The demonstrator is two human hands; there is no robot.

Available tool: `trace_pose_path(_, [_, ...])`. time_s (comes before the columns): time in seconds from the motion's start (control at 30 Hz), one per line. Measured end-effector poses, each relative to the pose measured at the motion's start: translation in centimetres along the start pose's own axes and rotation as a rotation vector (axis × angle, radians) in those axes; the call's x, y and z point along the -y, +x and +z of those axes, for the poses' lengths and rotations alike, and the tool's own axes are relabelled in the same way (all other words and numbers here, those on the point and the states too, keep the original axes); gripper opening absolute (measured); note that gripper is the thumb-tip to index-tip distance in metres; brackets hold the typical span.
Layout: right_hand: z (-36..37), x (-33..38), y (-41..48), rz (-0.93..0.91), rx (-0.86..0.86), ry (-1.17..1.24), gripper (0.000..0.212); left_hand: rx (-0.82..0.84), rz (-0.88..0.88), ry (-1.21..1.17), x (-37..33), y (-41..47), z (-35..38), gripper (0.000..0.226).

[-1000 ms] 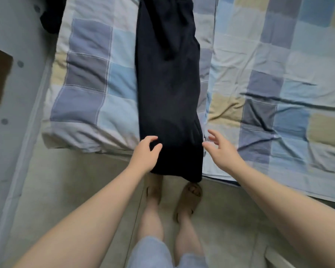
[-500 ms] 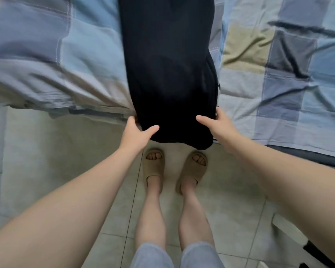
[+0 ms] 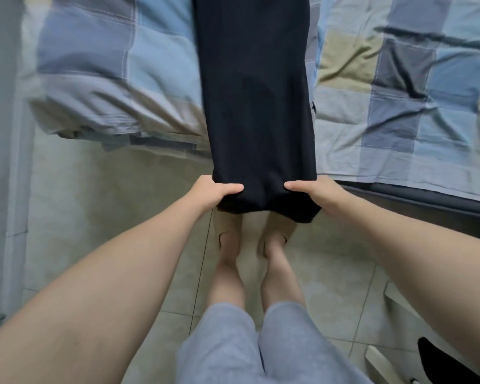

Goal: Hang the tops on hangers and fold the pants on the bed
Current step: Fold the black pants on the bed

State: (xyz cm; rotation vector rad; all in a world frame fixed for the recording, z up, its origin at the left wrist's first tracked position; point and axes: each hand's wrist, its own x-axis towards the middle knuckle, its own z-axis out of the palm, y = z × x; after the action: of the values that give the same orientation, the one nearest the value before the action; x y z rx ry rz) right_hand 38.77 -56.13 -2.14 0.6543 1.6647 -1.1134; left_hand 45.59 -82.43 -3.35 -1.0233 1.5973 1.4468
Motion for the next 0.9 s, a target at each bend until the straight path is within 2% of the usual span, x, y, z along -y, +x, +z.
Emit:
trace_pose_path(0.17, [1.2,0.3,-7.0,0.000,0.038,0.021,0.055,0.041,-0.018,-0.015,-0.3,-6.9,-2.0,0.023])
trace_pose_path(0.23, [1.9,0.7,-9.9,-0.034,0.015,0.023,0.053,0.028,0.012,-0.019,-0.4,-9.8,-2.5,0.016])
trace_pose_path(0.5, [5.3,1.3,-20.2,-0.168,-0.138,0.118,0.029,-0.043,0.041,-0.130,-1.2,-18.9,-4.5,0.030])
trace_pose_path(0.67, [7.2,0.8,-24.1,-0.089,-0.216,0.351,0.021,-0.129,0.052,-0.226,-0.6,-22.3,-4.7,0.013])
trace_pose_path(0.9, [8.2,-0.4,-28.7,-0.075,-0.207,0.588,0.014,-0.173,0.027,-0.305,1.7,-27.0,-5.4,0.026])
